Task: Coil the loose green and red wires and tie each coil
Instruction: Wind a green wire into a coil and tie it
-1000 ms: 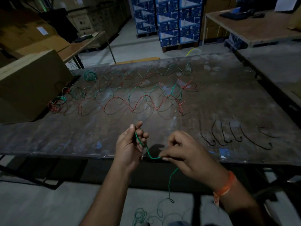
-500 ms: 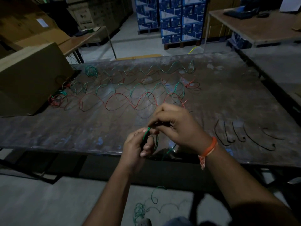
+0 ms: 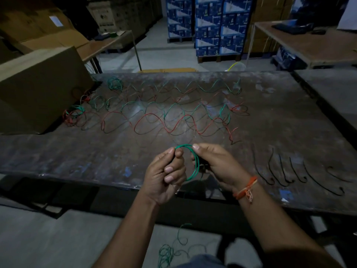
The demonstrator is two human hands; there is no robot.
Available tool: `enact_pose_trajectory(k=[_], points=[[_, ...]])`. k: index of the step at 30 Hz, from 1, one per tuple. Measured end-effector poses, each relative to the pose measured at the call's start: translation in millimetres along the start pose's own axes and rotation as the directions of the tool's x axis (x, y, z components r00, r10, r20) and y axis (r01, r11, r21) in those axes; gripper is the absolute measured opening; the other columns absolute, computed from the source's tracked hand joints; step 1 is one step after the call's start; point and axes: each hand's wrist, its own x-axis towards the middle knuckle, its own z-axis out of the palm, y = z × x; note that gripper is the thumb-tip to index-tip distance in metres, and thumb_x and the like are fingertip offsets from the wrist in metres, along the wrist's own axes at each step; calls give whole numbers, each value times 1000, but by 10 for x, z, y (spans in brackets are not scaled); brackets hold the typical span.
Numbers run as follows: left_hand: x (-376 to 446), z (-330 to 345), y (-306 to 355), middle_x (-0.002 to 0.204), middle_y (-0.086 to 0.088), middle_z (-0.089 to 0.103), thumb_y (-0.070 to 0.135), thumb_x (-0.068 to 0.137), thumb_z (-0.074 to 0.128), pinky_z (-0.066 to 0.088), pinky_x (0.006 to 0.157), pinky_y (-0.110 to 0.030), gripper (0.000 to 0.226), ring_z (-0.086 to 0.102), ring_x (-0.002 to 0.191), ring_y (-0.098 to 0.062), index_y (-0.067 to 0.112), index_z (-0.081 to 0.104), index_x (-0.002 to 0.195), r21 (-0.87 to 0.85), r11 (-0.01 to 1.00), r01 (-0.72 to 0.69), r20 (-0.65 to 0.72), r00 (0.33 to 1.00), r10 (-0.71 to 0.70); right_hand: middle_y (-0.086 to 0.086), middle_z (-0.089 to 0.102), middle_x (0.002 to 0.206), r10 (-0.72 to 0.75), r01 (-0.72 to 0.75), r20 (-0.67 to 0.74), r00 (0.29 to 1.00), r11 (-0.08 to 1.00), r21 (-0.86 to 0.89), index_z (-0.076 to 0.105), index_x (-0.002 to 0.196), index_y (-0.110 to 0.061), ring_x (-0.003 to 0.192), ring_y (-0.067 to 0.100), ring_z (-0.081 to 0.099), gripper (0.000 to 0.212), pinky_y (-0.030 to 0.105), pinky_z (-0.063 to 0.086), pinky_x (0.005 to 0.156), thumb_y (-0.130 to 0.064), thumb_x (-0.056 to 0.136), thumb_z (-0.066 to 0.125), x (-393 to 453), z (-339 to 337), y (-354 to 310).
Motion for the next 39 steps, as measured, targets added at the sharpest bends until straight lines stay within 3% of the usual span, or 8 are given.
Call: enact_pose_trajectory(k=[3, 7, 11, 15, 21, 26, 32, 39], points=[[26, -59, 68, 54, 8, 47, 17, 101, 52, 31, 38, -16, 14, 41, 36, 0, 6, 57, 95, -17, 1000, -6, 7, 1000, 6, 4, 59, 64, 127, -145, 79, 989, 937, 319, 59, 79, -11, 60, 17, 58, 22, 32, 43, 69, -26, 94, 55, 36, 126, -49], [39, -126, 146, 52, 10, 42, 18, 106, 31, 24, 43, -19, 31, 28, 38, -3, 7, 57, 93, -102, 994, 48, 18, 999, -47, -2, 47, 56, 263, -362, 269, 927, 819, 445, 57, 82, -13, 61, 18, 57, 22, 27, 48, 57, -34, 89, 54, 93, 134, -128], [27, -177, 168, 52, 11, 32, 19, 105, 29, 23, 49, -22, 31, 26, 40, -5, 10, 55, 91, -156, 982, 109, 50, 993, -103, -6, 35, 49, 217, -294, 214, 952, 838, 459, 55, 80, -13, 55, 13, 47, 20, 24, 41, 49, -29, 90, 58, 157, 179, -58], [15, -252, 222, 54, 11, 32, 19, 104, 32, 20, 51, -24, 26, 25, 42, -5, 11, 54, 94, -193, 967, 165, 82, 985, -152, -6, 37, 51, 91, -92, 17, 996, 949, 301, 53, 80, -15, 51, 9, 49, 25, 20, 30, 48, -27, 101, 52, 139, 298, 33], [21, -319, 233, 58, 9, 33, 19, 106, 38, 14, 49, -23, 24, 26, 45, -5, 9, 58, 98, -209, 961, 180, 92, 982, -164, 3, 62, 61, -126, 123, -90, 988, 992, -37, 60, 86, -8, 52, 7, 52, 29, 19, 39, 48, -24, 107, 47, 58, 325, 127], [43, -307, 163, 55, 10, 29, 22, 105, 39, 11, 47, -22, 27, 21, 42, -4, 10, 59, 92, -173, 963, 208, 26, 978, -206, 0, 59, 56, -188, 157, -201, 961, 975, -159, 59, 78, -12, 48, 6, 43, 35, 16, 36, 50, -23, 108, 45, -7, 316, 221], [31, -360, 188, 58, 9, 35, 20, 107, 32, 16, 48, -22, 29, 27, 44, -6, 8, 56, 96, -250, 943, 219, 43, 976, -215, 3, 61, 66, -140, 151, -154, 978, 986, 65, 60, 88, -7, 56, 9, 52, 22, 19, 44, 55, -22, 103, 55, -57, 251, 344], [8, -579, 455, 60, 7, 38, 14, 106, 36, 21, 48, -25, 16, 29, 47, -7, 11, 51, 100, -394, 916, 80, 4, 996, -85, 0, 62, 68, -83, 56, -245, 966, 992, -117, 60, 99, -9, 63, 12, 61, 18, 23, 49, 64, 6, 91, 67, -285, -83, 812]])
